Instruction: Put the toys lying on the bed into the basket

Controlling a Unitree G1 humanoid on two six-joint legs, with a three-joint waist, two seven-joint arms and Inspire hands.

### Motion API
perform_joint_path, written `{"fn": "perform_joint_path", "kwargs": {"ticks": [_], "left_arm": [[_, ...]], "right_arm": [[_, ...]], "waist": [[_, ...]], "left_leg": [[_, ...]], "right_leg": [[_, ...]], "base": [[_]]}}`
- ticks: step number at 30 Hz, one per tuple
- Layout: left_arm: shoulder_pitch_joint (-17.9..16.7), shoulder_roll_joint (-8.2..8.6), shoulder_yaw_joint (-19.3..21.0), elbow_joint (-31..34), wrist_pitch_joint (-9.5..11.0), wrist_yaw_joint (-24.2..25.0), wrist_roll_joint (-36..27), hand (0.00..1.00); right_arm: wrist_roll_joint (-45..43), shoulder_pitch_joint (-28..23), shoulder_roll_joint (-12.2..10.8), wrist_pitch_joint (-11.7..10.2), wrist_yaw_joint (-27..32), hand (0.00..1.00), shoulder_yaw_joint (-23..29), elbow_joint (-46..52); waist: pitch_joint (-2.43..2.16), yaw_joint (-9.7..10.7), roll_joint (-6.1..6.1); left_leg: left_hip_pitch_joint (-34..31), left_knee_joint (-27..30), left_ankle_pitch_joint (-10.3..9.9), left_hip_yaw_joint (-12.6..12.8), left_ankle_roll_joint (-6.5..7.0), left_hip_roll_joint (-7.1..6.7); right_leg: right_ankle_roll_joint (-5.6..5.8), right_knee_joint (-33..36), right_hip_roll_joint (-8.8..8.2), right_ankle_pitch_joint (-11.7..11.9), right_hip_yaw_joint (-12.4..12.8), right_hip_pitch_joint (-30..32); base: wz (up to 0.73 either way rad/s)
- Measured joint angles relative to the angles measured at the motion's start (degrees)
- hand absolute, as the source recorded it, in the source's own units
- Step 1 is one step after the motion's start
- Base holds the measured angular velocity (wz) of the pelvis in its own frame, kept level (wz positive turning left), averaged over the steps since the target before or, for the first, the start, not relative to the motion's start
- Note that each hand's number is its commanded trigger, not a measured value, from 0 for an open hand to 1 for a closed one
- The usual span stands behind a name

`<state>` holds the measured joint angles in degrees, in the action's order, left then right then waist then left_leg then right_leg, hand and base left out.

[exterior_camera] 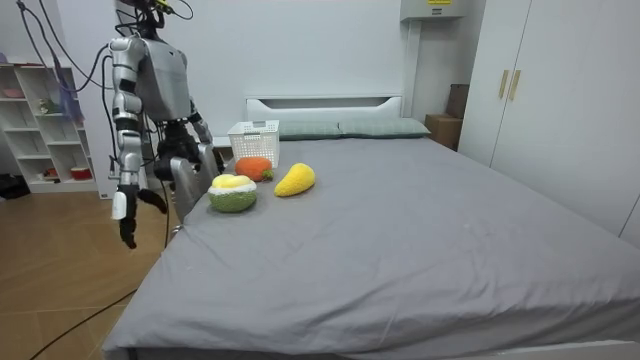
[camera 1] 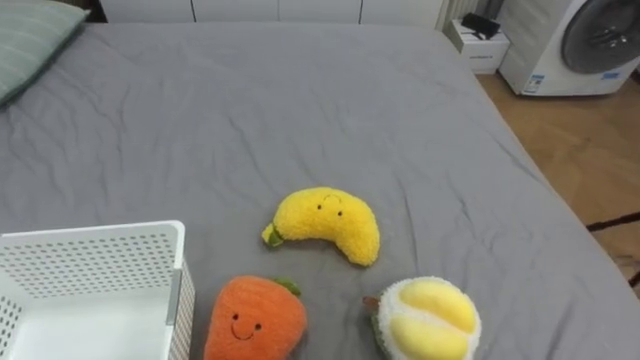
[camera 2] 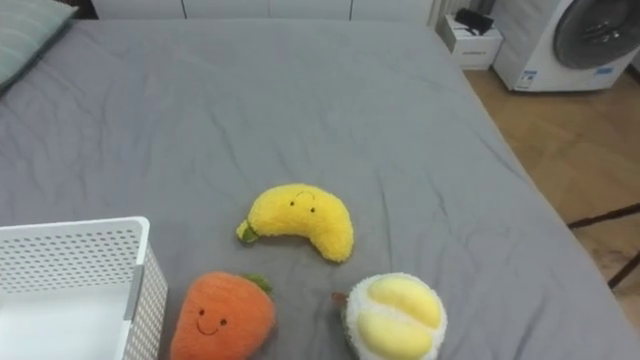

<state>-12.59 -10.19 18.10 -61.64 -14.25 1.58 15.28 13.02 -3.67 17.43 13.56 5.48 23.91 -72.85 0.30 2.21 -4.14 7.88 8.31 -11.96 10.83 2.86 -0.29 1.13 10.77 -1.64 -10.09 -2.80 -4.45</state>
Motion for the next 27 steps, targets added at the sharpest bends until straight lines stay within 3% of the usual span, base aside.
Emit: {"fn": "perform_joint_path", "kwargs": {"ticks": [4,7,8,14,15,17,27], "left_arm": [[-0.22,-0.13,0.46,0.29,0.76,-0.01,-0.11,0.0],[-0.4,-0.1,0.4,1.35,0.94,-0.04,-0.05,0.0],[-0.4,-0.11,0.28,1.46,1.06,-0.11,-0.07,0.0],[-0.67,0.29,-1.18,1.24,3.02,-1.08,-2.57,0.0],[-0.71,0.32,-1.53,1.24,3.32,-1.16,-2.62,0.0],[-1.48,0.35,-1.55,1.29,3.6,-1.38,-2.81,0.0],[-2.54,1.31,-6.23,1.98,5.41,-3.39,-3.25,0.0]], "right_arm": [[1.51,1.82,1.19,-2.27,4.6,0.0,2.66,11.73],[1.12,3.3,1.24,-2.9,7.85,0.0,2.64,22.82],[0.84,3.91,1.21,-3.6,8.69,0.0,2.62,26.65],[-1.7,3.63,1.01,-4.48,10.58,0.0,-0.61,49.74],[-2.7,3.63,1.0,-5.5,10.57,0.0,-1.49,53.01],[-3.11,3.49,0.89,-6.54,9.98,0.0,-3.0,56.17],[-7.46,3.51,0.69,-6.59,4.9,0.0,-12.49,59.88]], "waist": [[0.36,0.41,-0.72],[0.03,0.35,-1.01],[0.16,0.32,-0.66],[-0.52,-0.66,0.36],[-0.59,-0.72,0.47],[-0.59,-0.74,0.45],[-0.47,-2.78,0.99]], "left_leg": [[-0.45,-0.05,0.02,0.28,0.02,0.01],[-1.25,0.08,0.05,0.28,-0.01,0.09],[-1.49,0.17,0.05,0.28,-0.02,0.17],[-2.12,0.09,0.14,0.23,-0.24,0.46],[-2.24,0.09,0.21,0.09,-0.34,0.5],[-2.23,0.09,0.27,-0.03,-0.44,0.64],[-2.18,0.35,0.27,-0.15,-0.49,0.74]], "right_leg": [[0.18,-0.06,0.16,0.33,0.5,0.69],[0.14,-0.03,0.19,0.44,0.38,1.49],[0.13,-0.05,0.25,0.61,0.34,1.55],[0.13,0.02,0.57,0.67,0.4,2.01],[0.09,0.02,0.62,0.69,0.36,2.12],[0.06,-0.05,0.69,0.71,0.14,1.97],[-0.13,0.09,0.66,0.85,-0.4,1.38]], "base": [[-0.07],[0.0],[0.0],[0.01],[0.03],[0.05],[0.01]]}}
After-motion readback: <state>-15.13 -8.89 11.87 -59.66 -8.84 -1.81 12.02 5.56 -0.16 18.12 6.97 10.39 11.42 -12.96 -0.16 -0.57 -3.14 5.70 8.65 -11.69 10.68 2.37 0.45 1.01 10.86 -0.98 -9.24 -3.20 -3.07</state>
